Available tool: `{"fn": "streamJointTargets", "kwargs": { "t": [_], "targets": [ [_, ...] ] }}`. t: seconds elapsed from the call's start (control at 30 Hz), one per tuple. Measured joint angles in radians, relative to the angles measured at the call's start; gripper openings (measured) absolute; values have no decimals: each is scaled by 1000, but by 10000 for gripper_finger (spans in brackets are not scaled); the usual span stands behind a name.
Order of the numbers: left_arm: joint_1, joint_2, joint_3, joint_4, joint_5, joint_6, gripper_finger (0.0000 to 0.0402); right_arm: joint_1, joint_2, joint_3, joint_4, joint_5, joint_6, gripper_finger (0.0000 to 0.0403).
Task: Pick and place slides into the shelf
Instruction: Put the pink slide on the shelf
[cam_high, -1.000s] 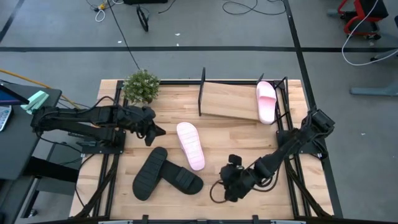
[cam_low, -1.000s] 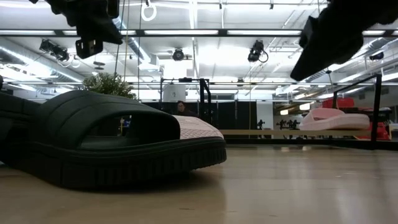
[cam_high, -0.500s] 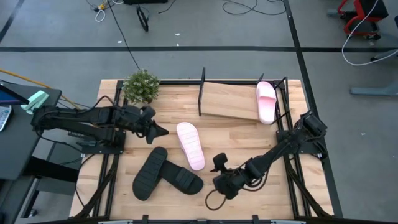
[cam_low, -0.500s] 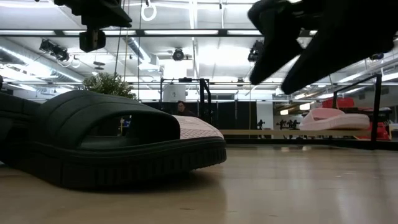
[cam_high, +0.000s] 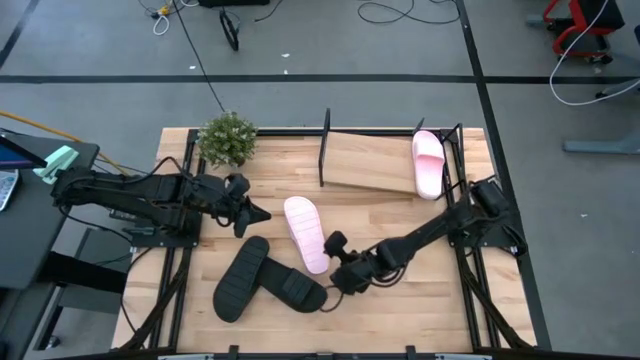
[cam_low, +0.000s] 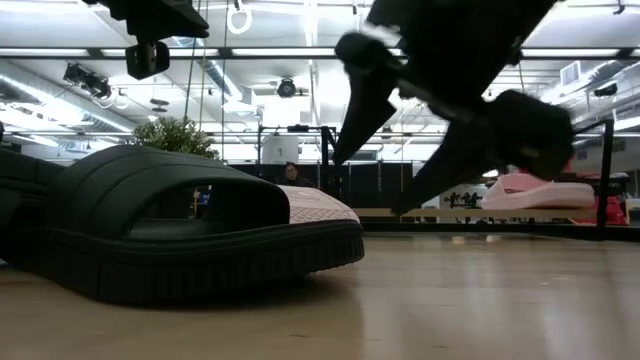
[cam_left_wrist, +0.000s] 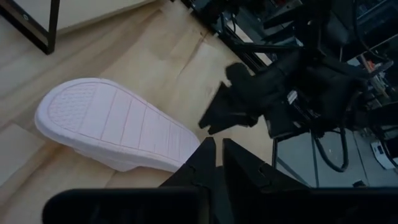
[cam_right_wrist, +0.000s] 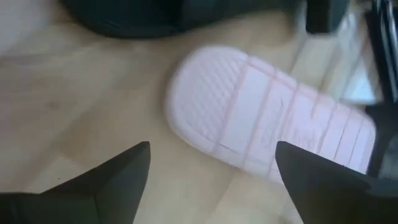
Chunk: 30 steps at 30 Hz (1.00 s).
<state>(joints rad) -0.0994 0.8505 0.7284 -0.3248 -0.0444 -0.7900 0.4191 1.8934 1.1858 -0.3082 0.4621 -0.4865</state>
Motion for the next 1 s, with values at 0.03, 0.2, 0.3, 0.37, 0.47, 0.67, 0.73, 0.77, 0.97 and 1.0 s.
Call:
{"fn": "streamJointTargets", "kwargs": {
  "t": [0.03, 0.2, 0.3, 0.37, 0.47, 0.67, 0.73, 0.77, 0.97, 1.0],
  "targets": [
    [0, 0, 0, 0, 0, 1, 31, -8, 1, 0, 0, 1, 29, 351],
    [0, 0, 0, -1, 0, 29, 31, -19, 3, 0, 14, 3, 90, 344],
    [3, 0, 0, 0, 0, 48, 35, -19, 3, 0, 17, -17, 61, 340],
    [8, 0, 0, -1, 0, 54, 39, -16, 8, 0, 15, -21, 34, 337],
    [17, 0, 0, -1, 0, 56, 40, -11, 24, -10, 24, 18, -74, 332],
    [20, 0, 0, -1, 0, 62, 33, -18, 61, -15, 56, 29, -230, 320],
    [20, 0, 0, -3, 0, 58, 32, -19, 76, -15, 85, 30, -238, 316],
    [20, 0, 0, -2, 0, 52, 33, -19, 78, -15, 103, 27, -245, 315],
    [20, 0, 0, -2, 0, 38, 41, -19, 91, -15, 200, -12, -303, 311],
    [20, 0, 0, -2, 0, 37, 41, -22, 94, -14, 210, -19, -303, 310]
  ]
}}
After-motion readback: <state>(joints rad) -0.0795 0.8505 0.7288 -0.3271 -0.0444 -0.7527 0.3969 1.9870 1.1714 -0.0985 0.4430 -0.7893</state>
